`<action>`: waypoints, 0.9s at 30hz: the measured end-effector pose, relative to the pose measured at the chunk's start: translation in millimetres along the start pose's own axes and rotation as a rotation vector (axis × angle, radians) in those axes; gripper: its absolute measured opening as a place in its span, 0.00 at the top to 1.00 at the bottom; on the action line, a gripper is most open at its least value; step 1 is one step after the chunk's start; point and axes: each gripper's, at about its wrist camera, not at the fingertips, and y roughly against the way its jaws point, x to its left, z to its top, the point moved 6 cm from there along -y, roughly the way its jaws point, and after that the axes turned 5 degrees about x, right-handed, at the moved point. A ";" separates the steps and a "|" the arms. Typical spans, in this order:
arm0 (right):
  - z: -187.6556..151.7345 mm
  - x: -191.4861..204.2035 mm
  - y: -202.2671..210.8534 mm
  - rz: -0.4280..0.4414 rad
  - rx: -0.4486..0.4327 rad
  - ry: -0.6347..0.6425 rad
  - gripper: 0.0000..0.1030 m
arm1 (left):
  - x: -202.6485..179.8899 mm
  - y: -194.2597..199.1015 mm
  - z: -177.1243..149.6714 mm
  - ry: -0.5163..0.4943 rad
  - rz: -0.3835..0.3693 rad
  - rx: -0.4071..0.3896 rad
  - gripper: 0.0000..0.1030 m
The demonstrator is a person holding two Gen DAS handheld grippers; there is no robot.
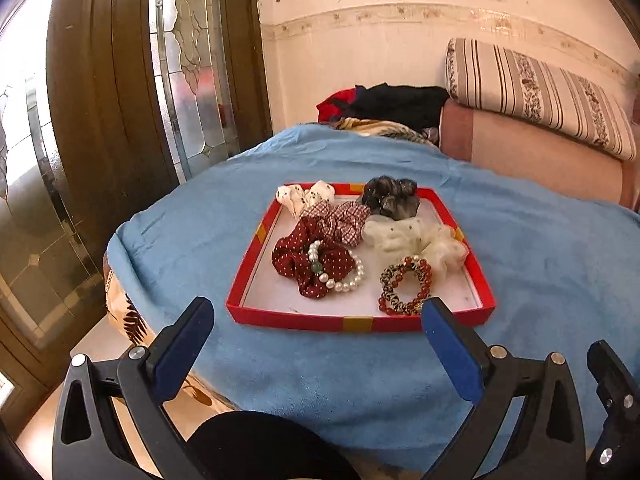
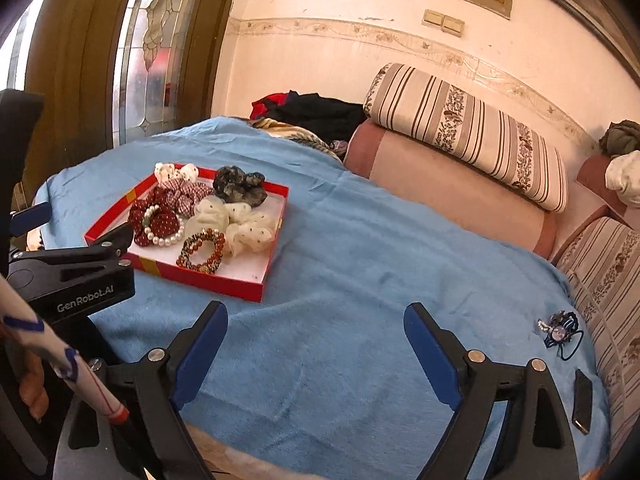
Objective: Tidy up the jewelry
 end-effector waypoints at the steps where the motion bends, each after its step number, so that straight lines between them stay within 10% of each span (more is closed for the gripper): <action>1: -1.4 0.3 -3.5 0.001 0.009 0.002 0.10 | 0.8 -2.3 -0.6 0.002 0.010 0.000 0.00; 27: -12.4 17.1 -21.0 0.007 0.063 0.040 0.10 | 4.2 -17.3 -1.8 0.033 -0.012 0.044 0.00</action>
